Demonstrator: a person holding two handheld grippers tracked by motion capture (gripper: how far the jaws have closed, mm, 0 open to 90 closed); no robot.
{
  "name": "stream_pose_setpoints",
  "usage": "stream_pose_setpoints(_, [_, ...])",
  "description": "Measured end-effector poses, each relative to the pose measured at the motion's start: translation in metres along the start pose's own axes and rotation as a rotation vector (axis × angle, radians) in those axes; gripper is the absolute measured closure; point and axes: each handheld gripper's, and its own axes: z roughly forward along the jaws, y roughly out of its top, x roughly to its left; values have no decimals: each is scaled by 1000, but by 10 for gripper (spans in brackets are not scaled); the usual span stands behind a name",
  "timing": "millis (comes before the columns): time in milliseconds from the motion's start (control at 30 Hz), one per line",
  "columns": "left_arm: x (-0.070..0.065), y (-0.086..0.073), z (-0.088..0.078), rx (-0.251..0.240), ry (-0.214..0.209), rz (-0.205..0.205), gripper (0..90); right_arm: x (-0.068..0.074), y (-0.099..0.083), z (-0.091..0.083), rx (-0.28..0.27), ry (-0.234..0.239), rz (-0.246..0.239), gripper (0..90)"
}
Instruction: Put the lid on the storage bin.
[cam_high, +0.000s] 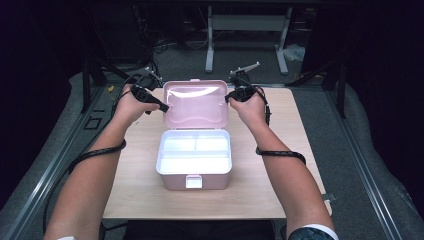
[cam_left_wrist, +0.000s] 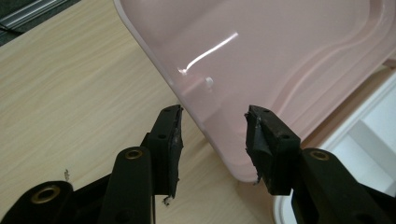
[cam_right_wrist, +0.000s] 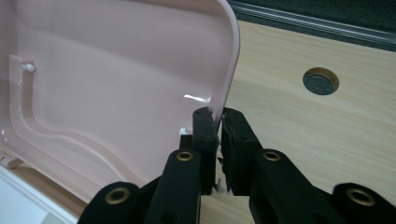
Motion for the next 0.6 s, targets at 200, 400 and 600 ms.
stream_pose_setpoints(200, [7,10,-1,-32,48,-31,586,2,-1,-3,-17,-12,-4,849])
stream_pose_setpoints(400, [12,16,2,-23,43,-60,627,3,-2,-6,-23,-4,-13,850])
stream_pose_setpoints(600, [18,22,9,-29,36,-85,635,4,-4,-11,-32,2,-18,853])
